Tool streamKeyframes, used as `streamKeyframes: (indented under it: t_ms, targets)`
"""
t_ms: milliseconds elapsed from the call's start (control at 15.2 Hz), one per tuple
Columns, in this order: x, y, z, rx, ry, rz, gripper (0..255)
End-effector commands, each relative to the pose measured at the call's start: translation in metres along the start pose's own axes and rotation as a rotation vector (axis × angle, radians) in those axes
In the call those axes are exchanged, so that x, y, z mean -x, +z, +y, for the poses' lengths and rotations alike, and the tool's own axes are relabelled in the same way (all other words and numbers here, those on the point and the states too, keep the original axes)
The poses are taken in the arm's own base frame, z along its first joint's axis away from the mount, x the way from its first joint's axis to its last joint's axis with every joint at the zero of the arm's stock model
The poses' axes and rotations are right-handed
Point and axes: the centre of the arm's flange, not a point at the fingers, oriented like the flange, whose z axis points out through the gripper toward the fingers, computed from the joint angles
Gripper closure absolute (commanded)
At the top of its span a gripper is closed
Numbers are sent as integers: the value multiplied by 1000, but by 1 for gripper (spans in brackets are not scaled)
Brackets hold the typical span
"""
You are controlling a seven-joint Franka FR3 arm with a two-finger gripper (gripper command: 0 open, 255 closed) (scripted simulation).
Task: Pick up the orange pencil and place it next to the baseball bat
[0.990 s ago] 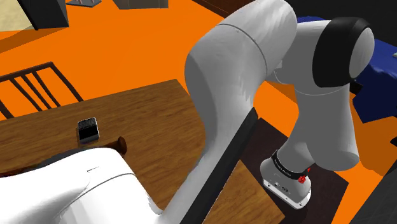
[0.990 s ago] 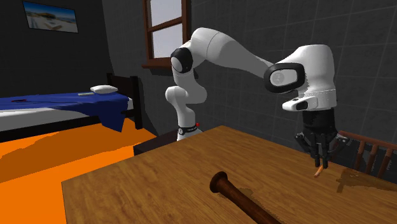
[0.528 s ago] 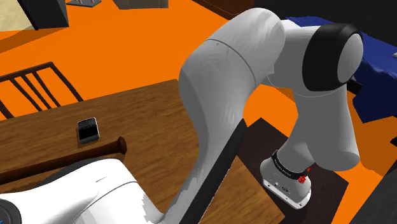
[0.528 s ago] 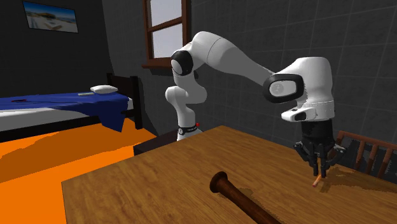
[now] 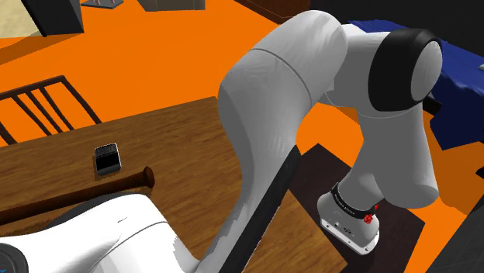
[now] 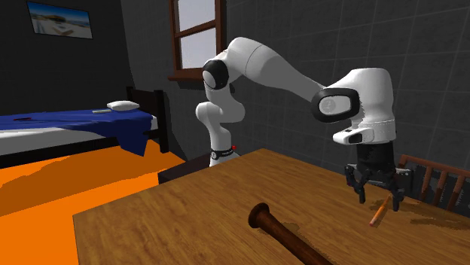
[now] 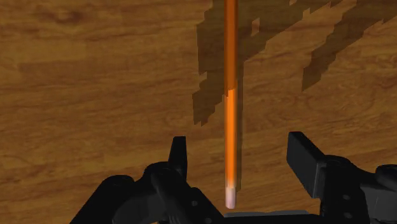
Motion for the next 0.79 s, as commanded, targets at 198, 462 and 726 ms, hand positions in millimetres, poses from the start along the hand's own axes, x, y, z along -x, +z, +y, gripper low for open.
streamKeyframes:
  t_ms: [198, 462, 726]
  targets:
    - [0, 0, 0, 0, 0, 0, 0]
    - [0, -50, 0, 0, 0, 0, 0]
    - [0, -50, 0, 0, 0, 0, 0]
